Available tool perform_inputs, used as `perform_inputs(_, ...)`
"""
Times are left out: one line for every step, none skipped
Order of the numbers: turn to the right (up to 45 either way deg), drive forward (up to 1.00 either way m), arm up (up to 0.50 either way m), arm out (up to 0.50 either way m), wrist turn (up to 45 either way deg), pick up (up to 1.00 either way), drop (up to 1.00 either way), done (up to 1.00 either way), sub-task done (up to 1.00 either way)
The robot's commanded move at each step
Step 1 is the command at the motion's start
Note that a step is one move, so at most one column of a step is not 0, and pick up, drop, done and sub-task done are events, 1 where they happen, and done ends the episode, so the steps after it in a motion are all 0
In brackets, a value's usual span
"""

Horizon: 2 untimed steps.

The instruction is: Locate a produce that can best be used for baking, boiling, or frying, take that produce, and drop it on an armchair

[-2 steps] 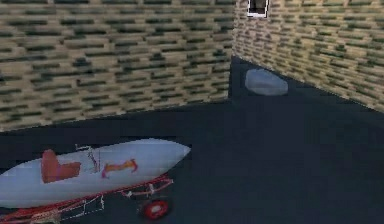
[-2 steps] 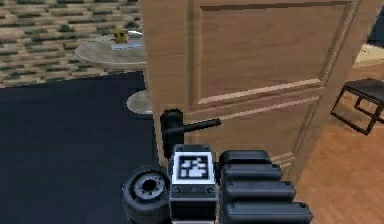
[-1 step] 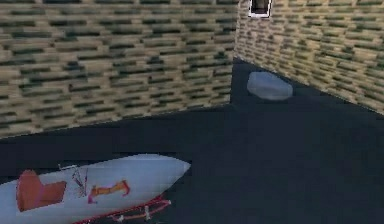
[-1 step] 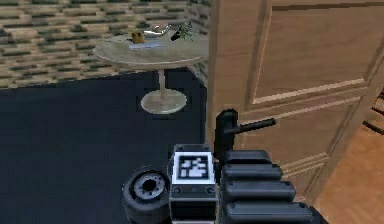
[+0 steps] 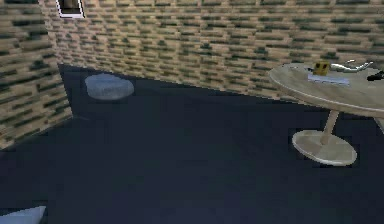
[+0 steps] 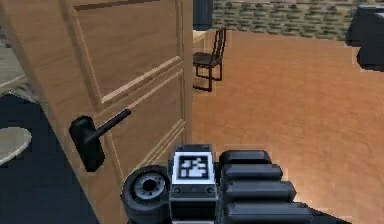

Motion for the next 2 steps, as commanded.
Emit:
perform_inputs(6.0, 0.0, 0.0, 0.0, 0.0, 0.0, 0.0, 0.0, 0.0)
perform_inputs(0.0, 0.45, 0.0, 0.0, 0.0, 0.0, 0.0, 0.0, 0.0)
